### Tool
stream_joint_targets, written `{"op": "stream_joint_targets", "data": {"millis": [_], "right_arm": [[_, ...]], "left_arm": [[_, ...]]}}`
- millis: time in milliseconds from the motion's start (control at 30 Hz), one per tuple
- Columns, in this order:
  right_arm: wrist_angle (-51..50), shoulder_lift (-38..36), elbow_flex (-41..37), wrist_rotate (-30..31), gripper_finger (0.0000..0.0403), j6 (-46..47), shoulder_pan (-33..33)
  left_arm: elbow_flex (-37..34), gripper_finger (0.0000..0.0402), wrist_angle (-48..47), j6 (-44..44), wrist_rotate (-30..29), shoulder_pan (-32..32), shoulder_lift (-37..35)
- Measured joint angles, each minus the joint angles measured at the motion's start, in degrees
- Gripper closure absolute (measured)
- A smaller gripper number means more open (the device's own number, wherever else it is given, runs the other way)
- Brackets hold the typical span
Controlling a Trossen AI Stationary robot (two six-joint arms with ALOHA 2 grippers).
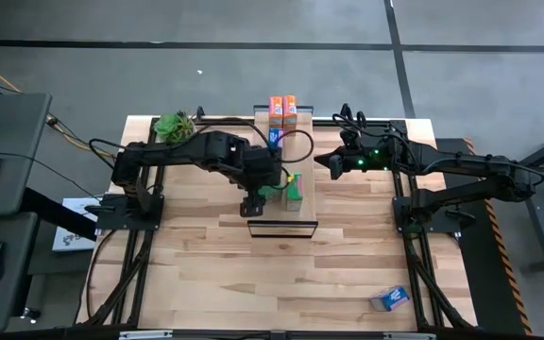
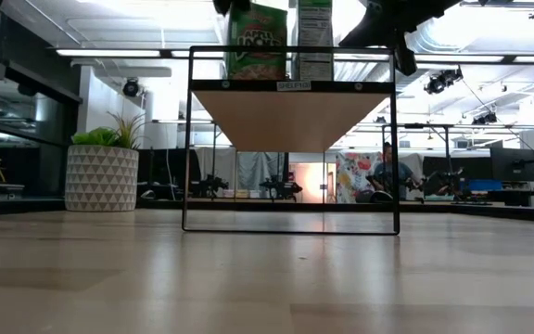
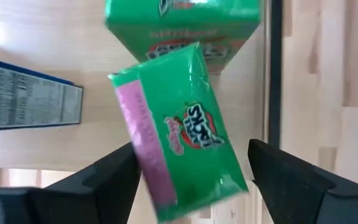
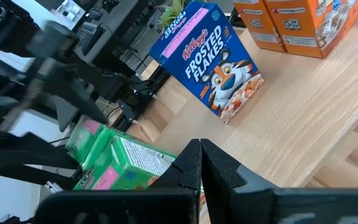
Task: Stack cereal on shelf
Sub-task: Put the green cereal box on the shelf aligned with the other green cereal box
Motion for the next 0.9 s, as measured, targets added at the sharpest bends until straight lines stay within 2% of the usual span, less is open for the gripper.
{"op": "stream_joint_targets", "data": {"millis": [200, 333, 467, 567, 700, 800, 900], "right_arm": [[0.00, 0.00, 0.00, 1.42, 0.0402, -0.01, 0.02], [0.02, 0.00, 0.00, 1.42, 0.0402, 0.00, 0.02], [0.00, 0.00, 0.00, 1.40, 0.0402, 0.18, 0.02], [0.03, 0.00, -0.01, 1.40, 0.0402, 0.17, 0.02], [0.02, 0.00, -0.01, 1.40, 0.0402, 0.09, 0.02], [0.02, 0.00, -0.02, 1.40, 0.0402, 0.04, 0.02], [0.04, 0.00, -0.02, 1.40, 0.0402, 0.05, 0.02]], "left_arm": [[5.51, 0.0123, -4.01, 1.58, -0.23, 0.56, -0.66], [6.01, 0.0130, -5.67, 1.29, -2.12, 2.20, -3.32], [1.77, 0.0177, -2.63, 0.05, -5.27, 4.39, -7.38], [-7.06, 0.0251, 4.26, -1.93, -6.71, 6.11, -13.27], [-25.48, 0.0376, 20.21, -6.37, -7.42, 8.04, -23.86], [-40.83, 0.0386, 35.01, -10.02, -6.91, 8.61, -31.14], [-53.26, 0.0397, 48.63, -13.04, -6.69, 8.54, -35.43]]}}
